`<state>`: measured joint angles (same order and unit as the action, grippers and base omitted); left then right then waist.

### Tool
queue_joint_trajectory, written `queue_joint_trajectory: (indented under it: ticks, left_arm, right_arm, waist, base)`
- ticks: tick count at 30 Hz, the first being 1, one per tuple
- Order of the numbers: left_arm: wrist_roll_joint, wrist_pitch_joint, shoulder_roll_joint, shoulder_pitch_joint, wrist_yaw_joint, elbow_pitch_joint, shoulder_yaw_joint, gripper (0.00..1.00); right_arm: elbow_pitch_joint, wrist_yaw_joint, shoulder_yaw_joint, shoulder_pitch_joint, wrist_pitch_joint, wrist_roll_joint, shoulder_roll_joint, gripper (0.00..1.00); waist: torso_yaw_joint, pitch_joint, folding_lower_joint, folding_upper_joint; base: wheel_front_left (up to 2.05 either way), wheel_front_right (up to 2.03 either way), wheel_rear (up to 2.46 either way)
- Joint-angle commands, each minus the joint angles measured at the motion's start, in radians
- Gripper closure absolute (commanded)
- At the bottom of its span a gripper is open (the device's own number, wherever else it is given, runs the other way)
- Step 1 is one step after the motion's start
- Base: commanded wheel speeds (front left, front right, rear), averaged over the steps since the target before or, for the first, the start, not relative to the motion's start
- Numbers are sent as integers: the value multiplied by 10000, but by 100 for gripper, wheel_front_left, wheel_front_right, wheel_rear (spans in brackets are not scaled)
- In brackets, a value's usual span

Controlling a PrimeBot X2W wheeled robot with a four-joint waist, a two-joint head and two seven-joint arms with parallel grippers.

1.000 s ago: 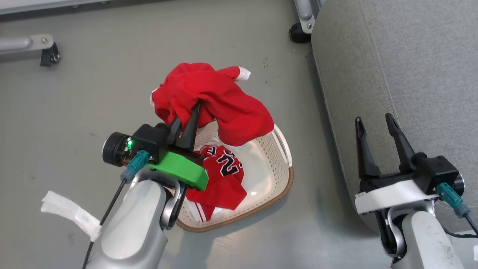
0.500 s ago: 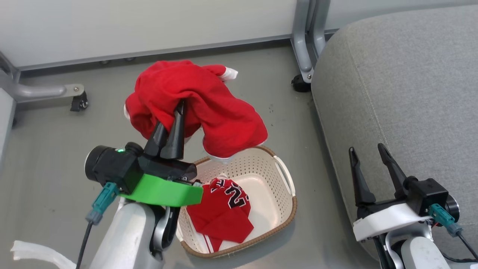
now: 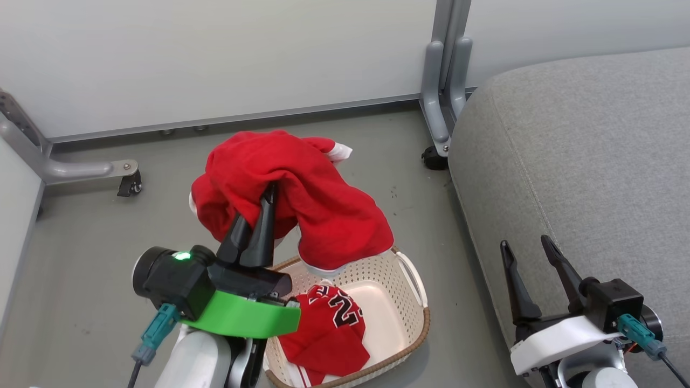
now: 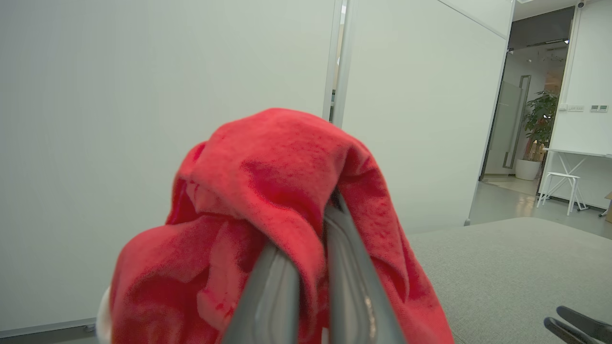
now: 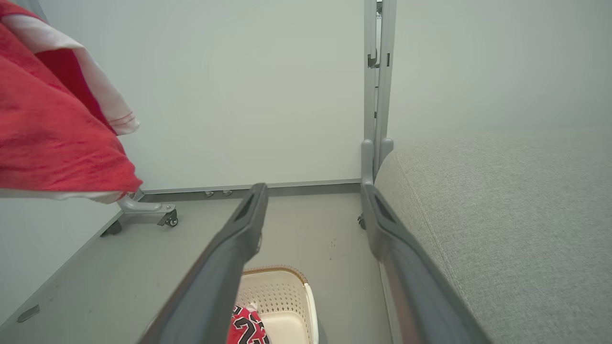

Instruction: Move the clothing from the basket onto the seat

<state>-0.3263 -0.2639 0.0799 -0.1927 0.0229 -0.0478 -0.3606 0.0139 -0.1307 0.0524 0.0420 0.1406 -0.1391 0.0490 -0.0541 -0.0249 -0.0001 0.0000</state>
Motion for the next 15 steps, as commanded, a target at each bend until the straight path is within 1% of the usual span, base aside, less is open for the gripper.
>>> queue_joint_trajectory:
  ticks: [1, 10, 15]
  left_arm:
    - [-32, -7, 66, 136, -31, -49, -6, 100]
    - [-73, 58, 181, 115, -62, -115, -62, 100]
    - [-95, 94, 232, 102, -69, -167, -88, 100]
  right_arm:
    - [-74, -1, -12, 145, -37, -64, 26, 0]
    - [-167, -1, 149, 126, -187, -90, 27, 0]
    - [-324, -1, 568, -97, -423, -122, 24, 0]
  waist:
    - [-4, -1, 1, 0]
    - [-13, -53, 1, 0]
    - [-10, -87, 1, 0]
  base:
    - [0, 0, 0]
    - [0, 0, 0]
    - [0, 0, 0]
